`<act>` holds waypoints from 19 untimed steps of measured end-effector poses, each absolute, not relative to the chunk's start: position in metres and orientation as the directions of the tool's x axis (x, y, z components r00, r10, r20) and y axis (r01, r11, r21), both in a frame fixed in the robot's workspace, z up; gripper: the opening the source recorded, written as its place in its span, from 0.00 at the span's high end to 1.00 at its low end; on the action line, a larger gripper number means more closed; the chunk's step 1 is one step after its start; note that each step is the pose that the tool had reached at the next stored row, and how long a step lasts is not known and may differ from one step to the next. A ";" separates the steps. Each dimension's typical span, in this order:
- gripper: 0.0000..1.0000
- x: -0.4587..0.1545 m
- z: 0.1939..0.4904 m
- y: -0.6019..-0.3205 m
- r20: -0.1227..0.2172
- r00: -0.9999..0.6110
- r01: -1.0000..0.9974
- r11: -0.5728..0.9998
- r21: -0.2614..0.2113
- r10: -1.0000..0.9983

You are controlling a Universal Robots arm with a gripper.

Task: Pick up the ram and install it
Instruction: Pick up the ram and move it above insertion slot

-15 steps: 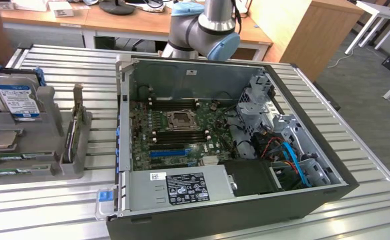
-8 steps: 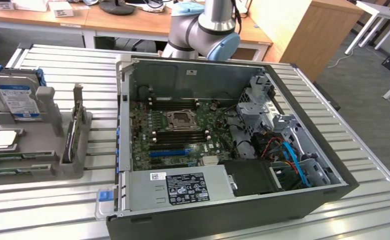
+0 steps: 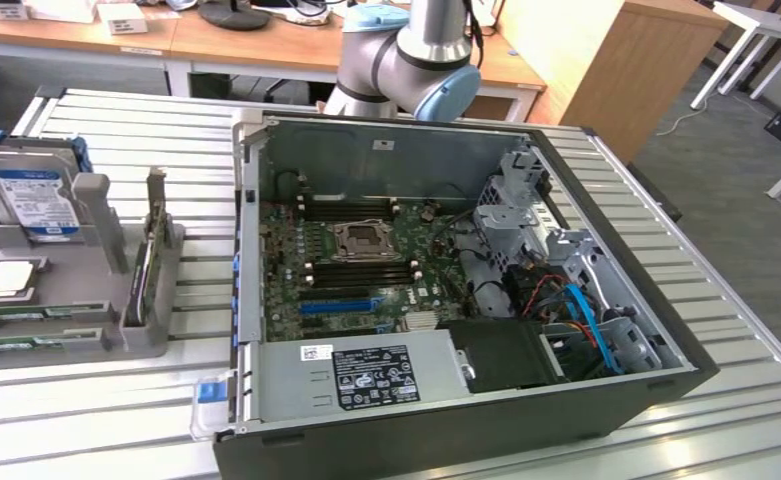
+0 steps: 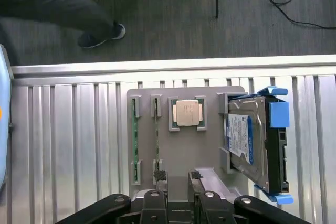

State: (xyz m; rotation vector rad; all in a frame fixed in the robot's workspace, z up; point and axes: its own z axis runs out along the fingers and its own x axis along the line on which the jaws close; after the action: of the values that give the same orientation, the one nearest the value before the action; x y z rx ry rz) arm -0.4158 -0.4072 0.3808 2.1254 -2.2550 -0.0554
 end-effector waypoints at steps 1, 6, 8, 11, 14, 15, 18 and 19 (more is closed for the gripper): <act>0.71 -0.416 0.381 -0.407 0.006 -0.059 -0.997 0.059 0.055 -0.998; 0.63 -0.416 0.381 -0.407 0.006 -0.059 -0.997 0.059 0.055 -0.998; 0.63 -0.416 0.379 -0.407 0.006 -0.059 -0.997 0.059 0.055 -0.998; 0.63 -0.416 0.374 -0.407 0.006 -0.059 -0.997 0.059 0.055 -0.998; 0.63 -0.416 0.368 -0.407 0.006 -0.059 -0.997 0.059 0.055 -0.998; 0.63 -0.416 0.366 -0.407 0.006 -0.059 -0.997 0.059 0.055 -0.998; 0.63 -0.416 0.361 -0.407 0.006 -0.059 -0.997 0.059 0.055 -0.998; 0.63 -0.416 0.359 -0.407 0.006 -0.059 -0.997 0.059 0.055 -0.998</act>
State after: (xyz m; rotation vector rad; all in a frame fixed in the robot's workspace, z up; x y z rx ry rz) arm -0.4158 -0.4072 0.3588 2.1256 -2.2547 -0.0553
